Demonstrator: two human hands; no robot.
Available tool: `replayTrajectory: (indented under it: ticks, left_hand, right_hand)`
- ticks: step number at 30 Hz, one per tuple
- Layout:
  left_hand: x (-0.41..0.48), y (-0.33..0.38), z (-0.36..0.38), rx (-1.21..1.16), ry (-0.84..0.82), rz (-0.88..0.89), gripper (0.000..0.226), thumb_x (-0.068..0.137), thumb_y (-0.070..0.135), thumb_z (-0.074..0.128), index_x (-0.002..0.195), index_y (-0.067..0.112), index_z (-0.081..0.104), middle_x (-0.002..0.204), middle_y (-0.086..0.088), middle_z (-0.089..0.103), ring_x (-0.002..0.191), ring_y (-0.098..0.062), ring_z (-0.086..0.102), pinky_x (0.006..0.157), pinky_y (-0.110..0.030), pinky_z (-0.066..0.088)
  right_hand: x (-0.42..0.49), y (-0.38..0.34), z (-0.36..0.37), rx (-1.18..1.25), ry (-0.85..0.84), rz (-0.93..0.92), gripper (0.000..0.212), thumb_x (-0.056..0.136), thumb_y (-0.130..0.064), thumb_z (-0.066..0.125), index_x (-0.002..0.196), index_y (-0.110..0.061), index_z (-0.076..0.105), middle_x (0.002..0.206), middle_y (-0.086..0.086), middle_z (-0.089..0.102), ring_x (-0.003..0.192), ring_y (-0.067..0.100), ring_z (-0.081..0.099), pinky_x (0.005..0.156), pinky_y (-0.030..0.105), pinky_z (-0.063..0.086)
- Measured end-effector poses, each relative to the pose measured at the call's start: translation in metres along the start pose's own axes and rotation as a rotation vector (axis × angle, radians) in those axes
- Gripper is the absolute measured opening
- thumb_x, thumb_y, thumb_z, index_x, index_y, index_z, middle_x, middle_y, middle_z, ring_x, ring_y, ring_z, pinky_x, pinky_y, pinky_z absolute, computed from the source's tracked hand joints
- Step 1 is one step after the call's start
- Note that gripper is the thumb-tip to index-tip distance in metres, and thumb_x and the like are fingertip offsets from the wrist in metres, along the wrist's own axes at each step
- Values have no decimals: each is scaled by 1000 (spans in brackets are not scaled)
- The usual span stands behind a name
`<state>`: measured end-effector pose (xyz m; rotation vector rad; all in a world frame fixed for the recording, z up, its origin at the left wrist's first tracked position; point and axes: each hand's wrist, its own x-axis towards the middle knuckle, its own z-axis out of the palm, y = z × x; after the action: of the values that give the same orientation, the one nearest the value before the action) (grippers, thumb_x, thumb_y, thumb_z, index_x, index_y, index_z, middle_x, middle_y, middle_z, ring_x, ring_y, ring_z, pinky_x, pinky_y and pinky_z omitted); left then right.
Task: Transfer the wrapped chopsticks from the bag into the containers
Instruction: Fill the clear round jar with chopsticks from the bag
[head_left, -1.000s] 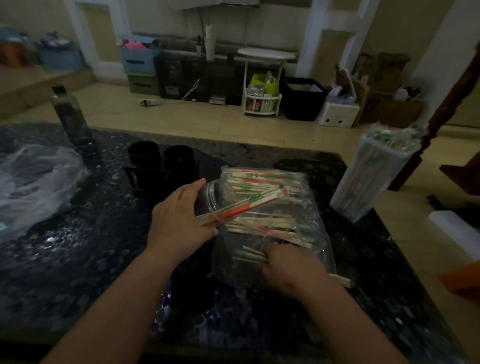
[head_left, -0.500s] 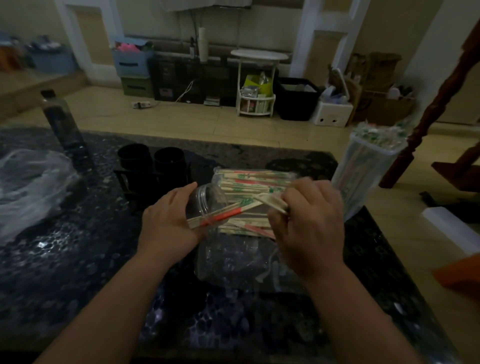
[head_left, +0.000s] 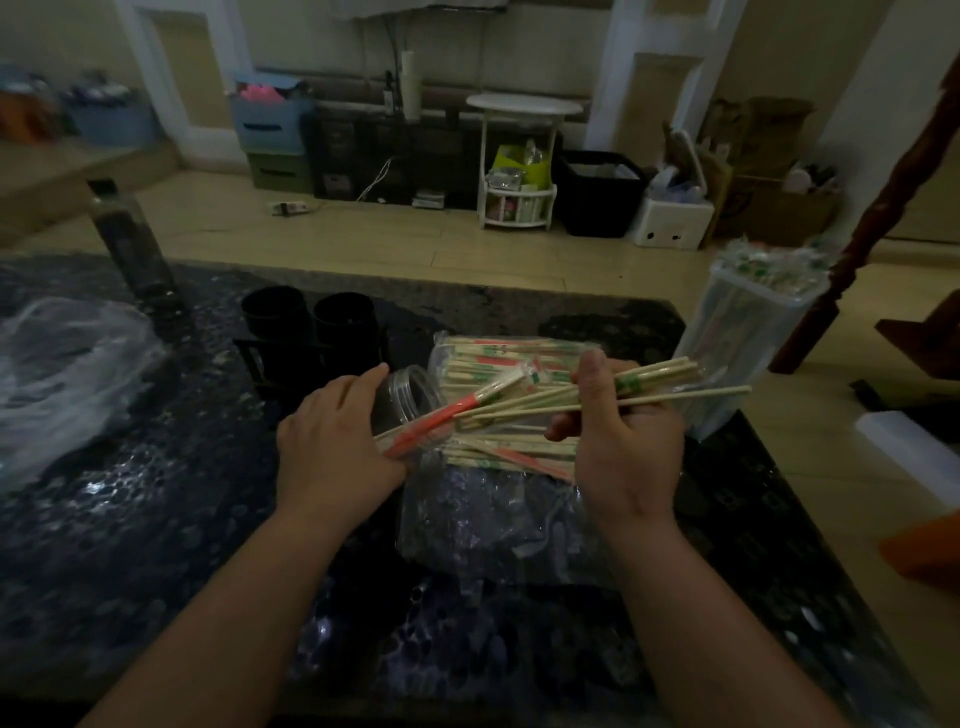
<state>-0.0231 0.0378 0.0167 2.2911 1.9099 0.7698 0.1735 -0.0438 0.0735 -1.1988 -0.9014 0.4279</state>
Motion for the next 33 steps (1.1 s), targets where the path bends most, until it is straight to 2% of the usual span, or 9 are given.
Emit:
replayTrajectory:
  ticks: [5, 7, 11, 13, 17, 20, 22, 26, 33]
  left_hand:
    - [-2, 5, -1, -22, -2, 20, 97, 61, 47, 81, 146, 33, 35, 135, 2, 48, 124, -24, 43, 98, -45, 36]
    - [-2, 6, -1, -37, 16, 35, 95, 61, 48, 81, 144, 32, 38, 133, 2, 50, 123, -24, 45, 97, -45, 38]
    - [-3, 7, 0, -56, 24, 58, 91, 62, 48, 79, 143, 31, 41, 132, 2, 52, 122, -24, 47, 96, -44, 39]
    - [-3, 7, 0, -61, 24, 66, 91, 63, 48, 79, 143, 31, 41, 132, 2, 52, 122, -24, 47, 96, -44, 38]
    - [-3, 8, -2, -68, 12, 68, 93, 61, 47, 80, 144, 32, 40, 133, 2, 51, 124, -24, 46, 97, -44, 37]
    - [-3, 9, -3, -66, 6, 81, 93, 60, 45, 80, 143, 31, 41, 133, 1, 52, 124, -24, 46, 96, -44, 38]
    - [-3, 9, -3, -65, 6, 87, 94, 59, 45, 81, 143, 31, 41, 133, 1, 52, 123, -25, 47, 96, -44, 39]
    - [-4, 11, -4, -66, 3, 87, 97, 58, 47, 83, 144, 31, 41, 133, 1, 51, 124, -24, 46, 96, -44, 38]
    - [-4, 11, -5, -55, 1, 69, 100, 57, 51, 83, 145, 31, 39, 134, 0, 51, 124, -24, 46, 97, -43, 38]
  right_hand:
    - [-3, 3, 6, 15, -40, 66, 28, 85, -44, 59, 64, -32, 72, 55, 4, 66, 50, 18, 65, 51, 26, 53]
    - [-4, 6, 6, 8, -41, 93, 32, 90, -37, 63, 63, -22, 71, 58, 7, 68, 53, 21, 67, 53, 28, 55]
    - [-1, 19, 7, 22, -136, 253, 13, 87, -29, 72, 83, -17, 71, 76, 9, 72, 66, 16, 69, 60, 32, 58]
    - [1, 25, 7, 28, -143, 313, 19, 82, -33, 77, 96, -26, 66, 89, 5, 72, 76, 16, 70, 63, 35, 57]
    - [7, 27, 3, 66, -67, 371, 12, 91, -12, 66, 86, -14, 55, 66, 2, 54, 50, 9, 51, 46, 23, 45]
    - [5, 28, 4, 48, -171, 412, 5, 90, -6, 66, 88, -6, 62, 81, 8, 62, 59, 10, 58, 55, 21, 52]
    - [2, 28, 5, 29, -179, 413, 6, 90, -10, 67, 96, -10, 65, 95, 10, 65, 67, 10, 62, 59, 20, 53]
    - [5, 28, 3, -47, -7, 310, 7, 93, -11, 64, 92, -18, 63, 88, 6, 66, 69, 12, 64, 51, 14, 48]
    - [9, 27, -1, -110, -226, 360, 22, 95, -6, 58, 88, -26, 65, 90, 7, 70, 74, 13, 66, 58, 15, 53]
